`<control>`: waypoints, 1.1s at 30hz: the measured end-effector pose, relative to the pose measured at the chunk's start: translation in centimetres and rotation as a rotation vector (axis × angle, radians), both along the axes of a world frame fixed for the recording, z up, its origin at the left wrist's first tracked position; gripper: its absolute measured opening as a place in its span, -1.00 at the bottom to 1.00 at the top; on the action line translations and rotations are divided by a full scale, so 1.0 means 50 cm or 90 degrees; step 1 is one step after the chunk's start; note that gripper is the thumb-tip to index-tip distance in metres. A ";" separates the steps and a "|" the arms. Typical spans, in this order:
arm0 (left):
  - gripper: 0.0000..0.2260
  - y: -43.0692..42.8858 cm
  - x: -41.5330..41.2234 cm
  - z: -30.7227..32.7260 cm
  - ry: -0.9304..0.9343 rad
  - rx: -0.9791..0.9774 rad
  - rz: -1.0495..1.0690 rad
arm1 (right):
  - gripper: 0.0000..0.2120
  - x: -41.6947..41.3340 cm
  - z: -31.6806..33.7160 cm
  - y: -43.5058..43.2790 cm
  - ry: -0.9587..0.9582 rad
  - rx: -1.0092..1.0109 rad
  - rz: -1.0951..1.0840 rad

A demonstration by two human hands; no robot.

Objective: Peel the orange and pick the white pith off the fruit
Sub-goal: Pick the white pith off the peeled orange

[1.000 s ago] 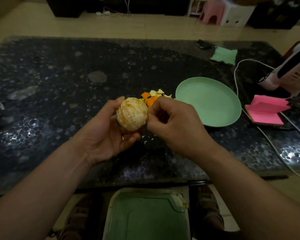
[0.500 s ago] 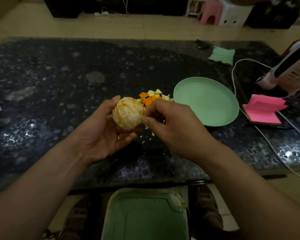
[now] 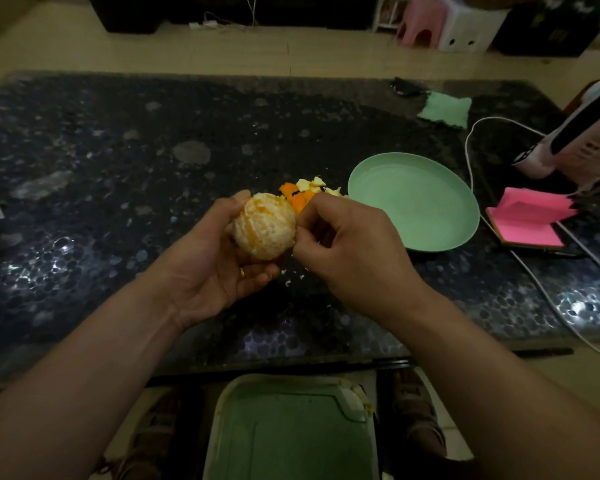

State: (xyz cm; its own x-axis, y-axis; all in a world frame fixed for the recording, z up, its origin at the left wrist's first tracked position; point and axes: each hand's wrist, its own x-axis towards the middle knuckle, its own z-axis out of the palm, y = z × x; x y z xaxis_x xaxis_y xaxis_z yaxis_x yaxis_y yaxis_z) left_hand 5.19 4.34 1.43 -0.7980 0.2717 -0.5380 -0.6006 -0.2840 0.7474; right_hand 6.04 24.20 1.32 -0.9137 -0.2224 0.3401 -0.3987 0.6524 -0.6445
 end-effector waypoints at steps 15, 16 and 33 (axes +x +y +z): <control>-0.56 -0.015 0.001 -0.020 0.008 0.054 0.028 | -0.82 -0.042 -0.045 0.020 -0.130 0.181 -0.106; -0.58 -0.012 0.000 -0.023 0.013 0.047 0.043 | -0.83 -0.046 -0.047 0.020 -0.133 0.201 -0.116; -0.50 -0.004 -0.012 -0.041 0.148 -0.015 0.054 | -0.95 -0.024 0.002 0.019 -0.139 -0.032 -0.027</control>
